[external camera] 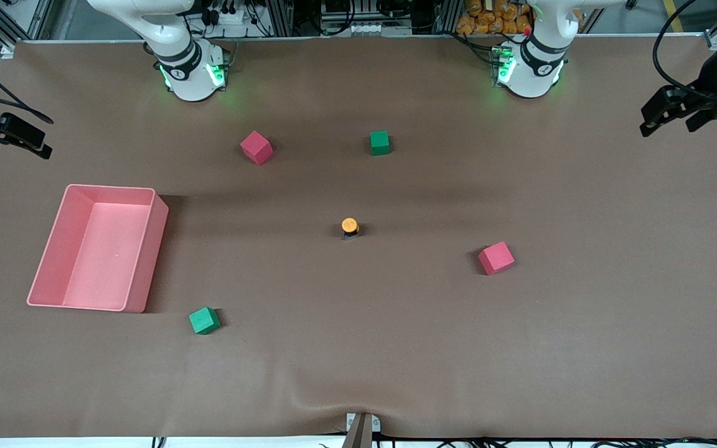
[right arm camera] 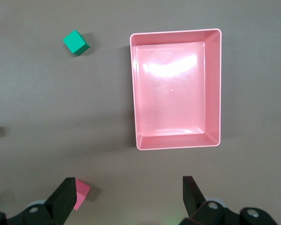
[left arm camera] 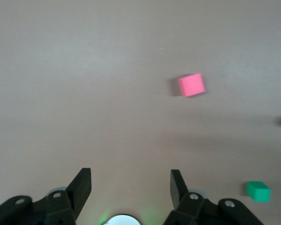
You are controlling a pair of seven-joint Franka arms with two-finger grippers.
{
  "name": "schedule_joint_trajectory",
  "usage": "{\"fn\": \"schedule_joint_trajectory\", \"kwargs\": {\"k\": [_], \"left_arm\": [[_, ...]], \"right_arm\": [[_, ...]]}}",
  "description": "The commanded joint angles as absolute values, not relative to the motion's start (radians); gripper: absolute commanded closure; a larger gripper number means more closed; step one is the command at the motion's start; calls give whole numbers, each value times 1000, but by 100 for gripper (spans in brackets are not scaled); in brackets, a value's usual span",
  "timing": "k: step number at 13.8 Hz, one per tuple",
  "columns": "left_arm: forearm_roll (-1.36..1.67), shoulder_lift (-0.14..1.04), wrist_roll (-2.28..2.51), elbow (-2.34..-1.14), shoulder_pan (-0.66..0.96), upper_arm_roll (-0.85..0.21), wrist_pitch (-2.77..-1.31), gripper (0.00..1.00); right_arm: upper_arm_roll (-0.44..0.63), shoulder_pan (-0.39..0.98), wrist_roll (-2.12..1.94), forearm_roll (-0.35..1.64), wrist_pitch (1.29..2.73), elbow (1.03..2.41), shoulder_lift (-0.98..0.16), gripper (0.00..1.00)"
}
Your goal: Place and upright button with both arms
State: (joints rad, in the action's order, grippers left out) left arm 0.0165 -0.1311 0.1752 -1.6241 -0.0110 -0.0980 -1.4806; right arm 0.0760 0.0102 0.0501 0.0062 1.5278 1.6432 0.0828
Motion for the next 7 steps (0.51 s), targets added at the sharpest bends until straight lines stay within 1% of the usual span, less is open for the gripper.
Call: {"fn": "schedule_joint_trajectory", "kwargs": {"k": [1, 7], "left_arm": [[46, -149, 141, -1640, -8, -87, -1470, 24], [40, -150, 118, -1634, -8, -87, -1468, 24]], "right_arm": [[78, 17, 64, 5, 1529, 1652, 101, 0], [78, 17, 58, 3, 1526, 1654, 101, 0]]}}
